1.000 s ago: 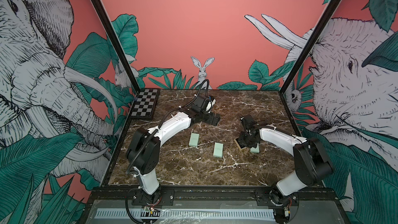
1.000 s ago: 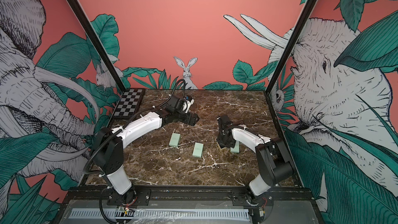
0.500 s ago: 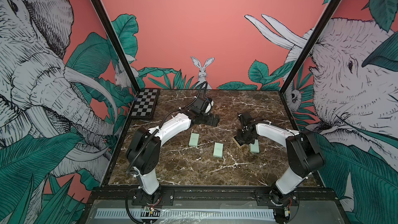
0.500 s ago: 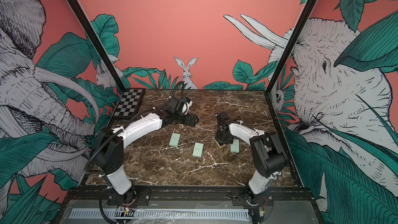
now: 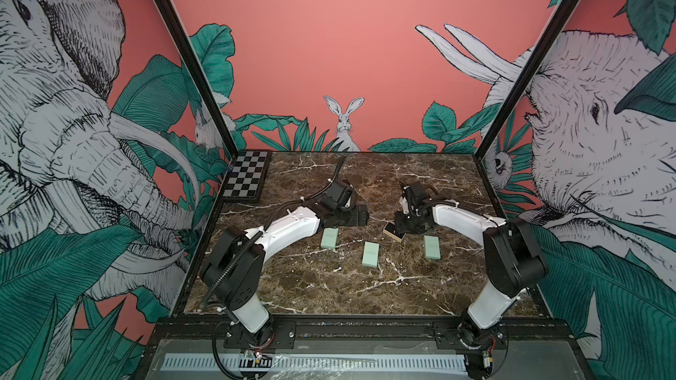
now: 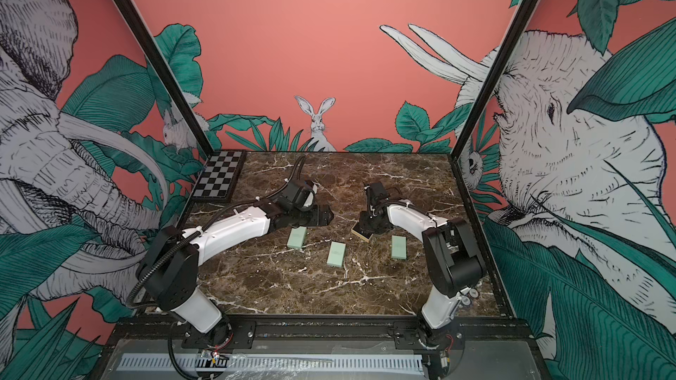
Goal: Take the rings out of the lift-off lid box
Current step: Move the jewelry box to the center of the board, then take out the ring from the jewelry box.
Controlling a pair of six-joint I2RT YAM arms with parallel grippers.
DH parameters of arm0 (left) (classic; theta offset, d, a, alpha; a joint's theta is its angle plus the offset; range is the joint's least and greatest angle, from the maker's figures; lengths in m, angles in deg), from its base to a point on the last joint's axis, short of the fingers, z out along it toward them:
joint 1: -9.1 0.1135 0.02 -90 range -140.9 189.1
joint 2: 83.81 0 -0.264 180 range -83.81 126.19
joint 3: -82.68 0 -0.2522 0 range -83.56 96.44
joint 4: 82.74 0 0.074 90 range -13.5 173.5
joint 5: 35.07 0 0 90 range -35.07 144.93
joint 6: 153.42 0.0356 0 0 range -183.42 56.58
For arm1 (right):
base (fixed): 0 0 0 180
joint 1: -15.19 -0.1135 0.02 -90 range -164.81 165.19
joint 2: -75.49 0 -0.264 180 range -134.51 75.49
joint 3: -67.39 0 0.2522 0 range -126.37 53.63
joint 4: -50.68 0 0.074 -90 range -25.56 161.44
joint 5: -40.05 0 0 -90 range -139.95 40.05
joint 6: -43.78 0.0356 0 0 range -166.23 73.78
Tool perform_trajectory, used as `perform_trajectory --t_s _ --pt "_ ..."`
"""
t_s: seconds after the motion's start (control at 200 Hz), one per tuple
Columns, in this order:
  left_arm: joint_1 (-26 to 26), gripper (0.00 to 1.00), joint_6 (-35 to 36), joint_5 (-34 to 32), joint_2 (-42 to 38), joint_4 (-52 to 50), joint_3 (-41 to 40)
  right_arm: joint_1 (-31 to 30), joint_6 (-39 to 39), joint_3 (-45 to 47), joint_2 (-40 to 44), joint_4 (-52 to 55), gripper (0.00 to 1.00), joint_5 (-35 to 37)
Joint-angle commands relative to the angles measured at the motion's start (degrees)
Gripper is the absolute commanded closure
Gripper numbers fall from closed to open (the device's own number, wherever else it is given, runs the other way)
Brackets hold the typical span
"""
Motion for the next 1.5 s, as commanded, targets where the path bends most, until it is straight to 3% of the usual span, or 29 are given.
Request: perform_trajectory --t_s 0.0,0.245,0.765,1.36,1.496 --pt "-1.87 0.03 -5.23 -3.99 -2.59 1.69 -1.14 -1.37 -4.2 -2.48 -0.55 -1.04 0.73 -1.29" --pt "-4.96 0.03 -9.97 -8.47 -0.8 -0.3 -0.03 -2.91 -1.92 -3.19 1.9 5.94 0.7 9.98" --pt "-5.02 0.03 -8.22 -9.48 2.98 -1.55 2.09 -4.49 5.0 -3.38 -0.34 9.01 0.72 12.07" --pt "-5.05 0.03 -6.75 -11.24 2.37 -1.83 1.11 -4.54 5.85 -6.03 -5.56 11.3 0.75 15.68" --pt "-5.02 0.03 -7.05 -11.23 2.27 -2.1 0.97 -4.55 5.6 -6.15 -6.11 11.46 0.79 16.15"
